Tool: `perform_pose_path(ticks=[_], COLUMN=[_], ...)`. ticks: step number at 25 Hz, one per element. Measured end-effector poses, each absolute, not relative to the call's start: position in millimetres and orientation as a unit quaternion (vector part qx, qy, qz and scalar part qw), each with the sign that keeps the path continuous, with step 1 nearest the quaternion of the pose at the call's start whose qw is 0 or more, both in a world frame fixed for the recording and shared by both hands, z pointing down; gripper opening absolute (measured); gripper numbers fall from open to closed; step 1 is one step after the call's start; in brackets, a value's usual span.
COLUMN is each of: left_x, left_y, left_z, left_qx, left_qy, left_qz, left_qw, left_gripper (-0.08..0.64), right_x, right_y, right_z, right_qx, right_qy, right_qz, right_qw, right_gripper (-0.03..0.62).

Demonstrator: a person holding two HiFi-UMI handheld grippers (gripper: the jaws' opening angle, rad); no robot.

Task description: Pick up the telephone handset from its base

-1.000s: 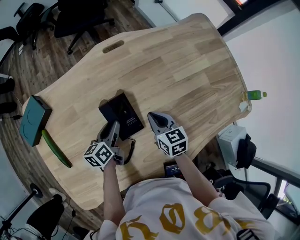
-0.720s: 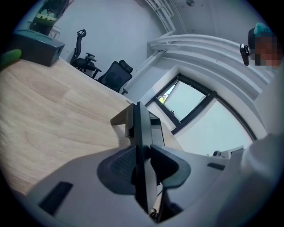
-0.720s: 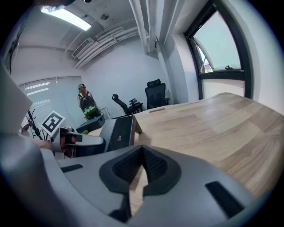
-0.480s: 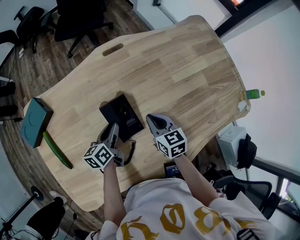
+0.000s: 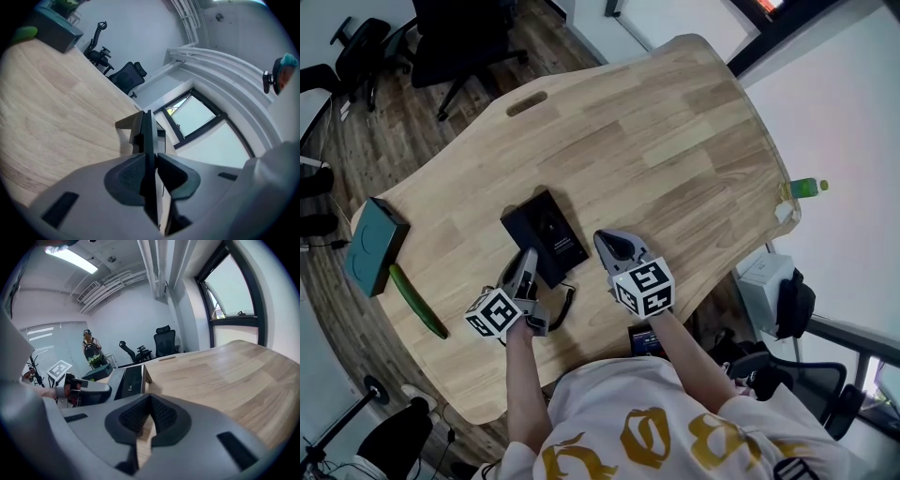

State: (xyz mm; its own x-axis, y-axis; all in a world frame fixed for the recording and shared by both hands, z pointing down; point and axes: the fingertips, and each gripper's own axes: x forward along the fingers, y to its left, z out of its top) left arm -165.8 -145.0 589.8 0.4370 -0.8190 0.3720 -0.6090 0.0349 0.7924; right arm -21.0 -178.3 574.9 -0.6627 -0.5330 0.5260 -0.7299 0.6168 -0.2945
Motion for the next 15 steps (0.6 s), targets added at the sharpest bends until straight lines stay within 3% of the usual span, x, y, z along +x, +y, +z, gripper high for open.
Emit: perform_pose_path(ticks=[15], left_x=[-166.4], left_y=[-138.4], left_z=[581.9], left_qx=[0.673], left_qy=[-0.495], left_qz=[-0.151], left_qw=[0.529], left_gripper=[0.074], right_x=[-18.5], right_y=[-178.0], right_z=[563.6], right_qx=[0.365], right_qy=[-0.879], right_qz=[0.244], right_qw=[0.185], right_gripper=[0.005])
